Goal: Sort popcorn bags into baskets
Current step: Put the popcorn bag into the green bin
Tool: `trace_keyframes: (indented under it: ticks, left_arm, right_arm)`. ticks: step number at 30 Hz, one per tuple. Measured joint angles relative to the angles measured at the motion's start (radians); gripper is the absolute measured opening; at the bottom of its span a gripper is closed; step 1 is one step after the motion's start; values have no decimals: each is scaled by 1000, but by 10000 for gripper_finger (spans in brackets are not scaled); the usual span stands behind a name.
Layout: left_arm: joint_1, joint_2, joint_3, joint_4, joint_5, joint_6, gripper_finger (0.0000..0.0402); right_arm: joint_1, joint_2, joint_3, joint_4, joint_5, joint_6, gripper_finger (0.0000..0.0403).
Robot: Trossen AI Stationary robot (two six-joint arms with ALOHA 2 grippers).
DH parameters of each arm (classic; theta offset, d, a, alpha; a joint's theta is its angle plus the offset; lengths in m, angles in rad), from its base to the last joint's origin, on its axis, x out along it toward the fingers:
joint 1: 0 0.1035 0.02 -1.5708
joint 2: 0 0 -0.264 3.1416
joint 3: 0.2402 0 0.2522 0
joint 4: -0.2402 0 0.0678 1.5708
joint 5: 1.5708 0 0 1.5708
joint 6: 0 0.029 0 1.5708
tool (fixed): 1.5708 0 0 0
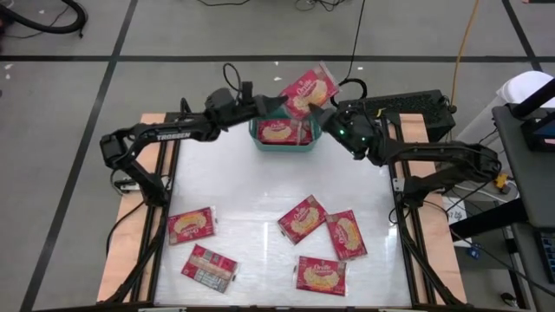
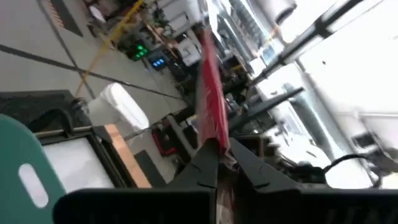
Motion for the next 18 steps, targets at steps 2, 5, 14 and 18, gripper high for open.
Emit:
trace_keyframes:
  ticks: [2, 5, 14, 18]
  left_arm:
    - [40, -12, 0, 9, 53, 4, 11]
    - [112, -21, 2, -13, 183, 12, 12]
    - [289, -21, 32, -296, 472, 246, 11]
    - [332, -16, 33, -475, 493, 442, 12]
  right_arm:
    - [-3, -36, 0, -118, -28, 14, 81]
    - [-21, -95, 0, -310, -99, 35, 127]
    - [-22, -248, 0, -666, -346, -74, 206]
    - [5, -291, 0, -723, -430, -115, 209]
